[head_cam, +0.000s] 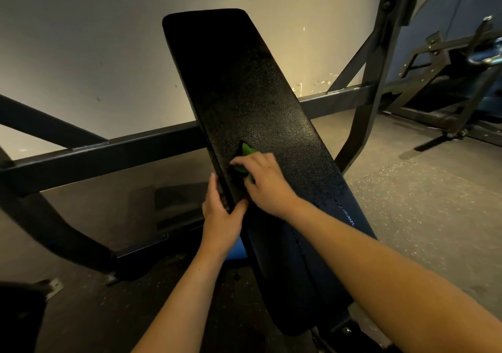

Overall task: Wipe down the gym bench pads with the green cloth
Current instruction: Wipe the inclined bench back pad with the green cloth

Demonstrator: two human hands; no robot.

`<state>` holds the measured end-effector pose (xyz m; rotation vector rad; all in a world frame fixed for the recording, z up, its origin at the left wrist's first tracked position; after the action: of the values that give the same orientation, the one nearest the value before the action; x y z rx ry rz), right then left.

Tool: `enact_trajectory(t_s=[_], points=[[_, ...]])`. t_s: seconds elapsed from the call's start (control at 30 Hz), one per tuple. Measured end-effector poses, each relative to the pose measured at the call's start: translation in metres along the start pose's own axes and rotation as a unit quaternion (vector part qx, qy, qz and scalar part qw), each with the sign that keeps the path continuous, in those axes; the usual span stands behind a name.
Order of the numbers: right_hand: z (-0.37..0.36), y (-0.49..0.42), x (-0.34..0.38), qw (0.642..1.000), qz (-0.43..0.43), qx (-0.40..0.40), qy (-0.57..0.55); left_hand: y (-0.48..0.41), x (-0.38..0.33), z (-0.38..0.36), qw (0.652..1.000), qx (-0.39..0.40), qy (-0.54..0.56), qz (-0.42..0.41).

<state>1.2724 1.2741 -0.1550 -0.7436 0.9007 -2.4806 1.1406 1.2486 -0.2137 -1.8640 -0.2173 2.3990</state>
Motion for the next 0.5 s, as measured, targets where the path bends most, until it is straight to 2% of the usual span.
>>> enact_trajectory(t_s=[0.07, 0.13, 0.2, 0.37, 0.5], points=[[0.012, -0.012, -0.026, 0.994, -0.077, -0.051, 0.051, 0.002, 0.004, -0.001, 0.999, 0.01, 0.017, 0.027], [0.015, -0.025, -0.039, 0.979, -0.18, -0.08, 0.055, 0.003, 0.005, -0.002, 0.998, 0.015, 0.04, 0.04], [0.005, -0.038, -0.029, 0.974, -0.209, -0.076, 0.032, 0.003, 0.003, 0.0, 0.998, 0.015, 0.05, 0.041], [-0.021, -0.021, 0.024, 1.0, -0.027, -0.006, -0.006, 0.003, 0.008, 0.011, 0.98, 0.014, 0.18, 0.086], [-0.013, 0.028, 0.028, 0.999, -0.006, 0.015, -0.03, 0.004, 0.014, 0.014, 0.967, -0.004, 0.227, 0.113]])
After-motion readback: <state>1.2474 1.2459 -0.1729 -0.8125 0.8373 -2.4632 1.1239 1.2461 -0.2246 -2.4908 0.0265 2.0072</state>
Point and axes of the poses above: each hand's wrist, its own y-axis away from the middle knuckle, its own z-axis out of the back of the hand, x = y × z, the point moved 7 cm from there along -y, towards the middle knuckle, and after that the axes turned 2 degrees about -x, right-handed, at the moved point
